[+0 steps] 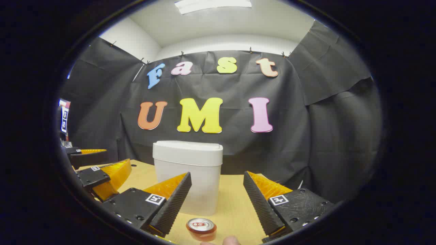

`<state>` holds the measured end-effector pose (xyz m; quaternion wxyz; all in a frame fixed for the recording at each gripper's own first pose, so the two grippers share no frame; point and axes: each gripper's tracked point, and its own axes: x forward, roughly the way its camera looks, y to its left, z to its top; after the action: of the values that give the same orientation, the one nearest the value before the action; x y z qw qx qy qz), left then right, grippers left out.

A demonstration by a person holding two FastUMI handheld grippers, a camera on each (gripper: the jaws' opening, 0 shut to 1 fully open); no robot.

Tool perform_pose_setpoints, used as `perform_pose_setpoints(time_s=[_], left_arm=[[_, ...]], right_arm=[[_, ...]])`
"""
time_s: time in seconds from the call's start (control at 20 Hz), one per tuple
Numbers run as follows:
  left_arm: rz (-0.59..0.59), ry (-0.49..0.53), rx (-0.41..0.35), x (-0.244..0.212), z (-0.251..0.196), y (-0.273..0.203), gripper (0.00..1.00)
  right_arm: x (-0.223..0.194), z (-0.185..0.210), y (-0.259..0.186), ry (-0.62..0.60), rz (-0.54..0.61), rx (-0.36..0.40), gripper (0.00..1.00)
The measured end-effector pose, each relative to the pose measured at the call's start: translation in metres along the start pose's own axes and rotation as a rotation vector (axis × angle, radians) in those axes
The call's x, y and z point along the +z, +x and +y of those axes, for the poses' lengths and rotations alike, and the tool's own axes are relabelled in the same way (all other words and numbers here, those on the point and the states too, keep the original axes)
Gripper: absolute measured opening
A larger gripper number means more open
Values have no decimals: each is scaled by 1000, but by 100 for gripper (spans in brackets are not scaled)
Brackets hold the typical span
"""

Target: Press the lid of the desktop garbage bin to open it, pick up the crumpled paper on the desktop and throw it into the bin, then pick up the pop can on the desktop and drop it into the bin, and finally close the garbage bin lid.

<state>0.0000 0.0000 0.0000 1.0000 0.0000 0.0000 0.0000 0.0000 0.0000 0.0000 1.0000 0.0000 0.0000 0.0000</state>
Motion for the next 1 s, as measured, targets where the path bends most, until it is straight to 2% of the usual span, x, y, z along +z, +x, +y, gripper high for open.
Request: perform_pose_setpoints(time_s=[0.3,1.0], left_arm=[[13,-9,-22,-1,-4,-2,97],[22,-17,-11,-8,-2,0,97]], right_arm=[[0,5,-5,-9,11,9,95],[-8,14,1,28,50,61,95]])
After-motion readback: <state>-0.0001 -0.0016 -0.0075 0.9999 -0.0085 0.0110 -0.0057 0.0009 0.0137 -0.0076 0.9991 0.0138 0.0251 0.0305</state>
